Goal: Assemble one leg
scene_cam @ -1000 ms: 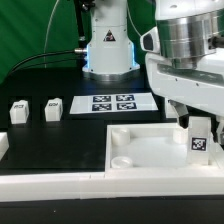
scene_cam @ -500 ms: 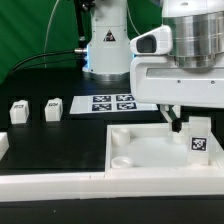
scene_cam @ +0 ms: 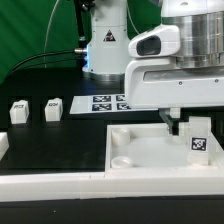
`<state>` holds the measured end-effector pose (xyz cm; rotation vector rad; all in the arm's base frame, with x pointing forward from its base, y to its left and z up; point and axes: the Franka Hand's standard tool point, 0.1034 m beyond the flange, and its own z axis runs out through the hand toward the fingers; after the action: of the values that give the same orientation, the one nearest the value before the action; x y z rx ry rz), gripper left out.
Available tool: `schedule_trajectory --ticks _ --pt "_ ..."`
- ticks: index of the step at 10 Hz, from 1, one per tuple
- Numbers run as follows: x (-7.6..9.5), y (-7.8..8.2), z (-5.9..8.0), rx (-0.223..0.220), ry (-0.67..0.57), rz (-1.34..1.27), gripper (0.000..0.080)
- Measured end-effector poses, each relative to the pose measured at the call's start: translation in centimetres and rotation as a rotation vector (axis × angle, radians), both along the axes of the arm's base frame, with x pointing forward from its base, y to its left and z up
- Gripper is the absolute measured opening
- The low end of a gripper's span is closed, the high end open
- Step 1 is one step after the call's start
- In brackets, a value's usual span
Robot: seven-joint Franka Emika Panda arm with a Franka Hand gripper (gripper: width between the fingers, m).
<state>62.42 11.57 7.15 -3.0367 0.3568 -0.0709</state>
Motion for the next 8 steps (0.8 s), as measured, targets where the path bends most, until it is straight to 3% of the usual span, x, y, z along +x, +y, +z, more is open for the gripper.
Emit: schedule_trajectory --ticks 1,2,6,8 --pt "0.0 0.0 0.0 0.0 0.0 0.0 0.0397" --pt "0.02 -0.05 0.03 0.0 -0.001 -0.001 0.0294" --pt "0.05 -0.15 0.04 -0.001 0.0 -0.026 0.0294" --pt "-0.1 -0.82 -0.04 0.003 0.015 -0.226 0.0294"
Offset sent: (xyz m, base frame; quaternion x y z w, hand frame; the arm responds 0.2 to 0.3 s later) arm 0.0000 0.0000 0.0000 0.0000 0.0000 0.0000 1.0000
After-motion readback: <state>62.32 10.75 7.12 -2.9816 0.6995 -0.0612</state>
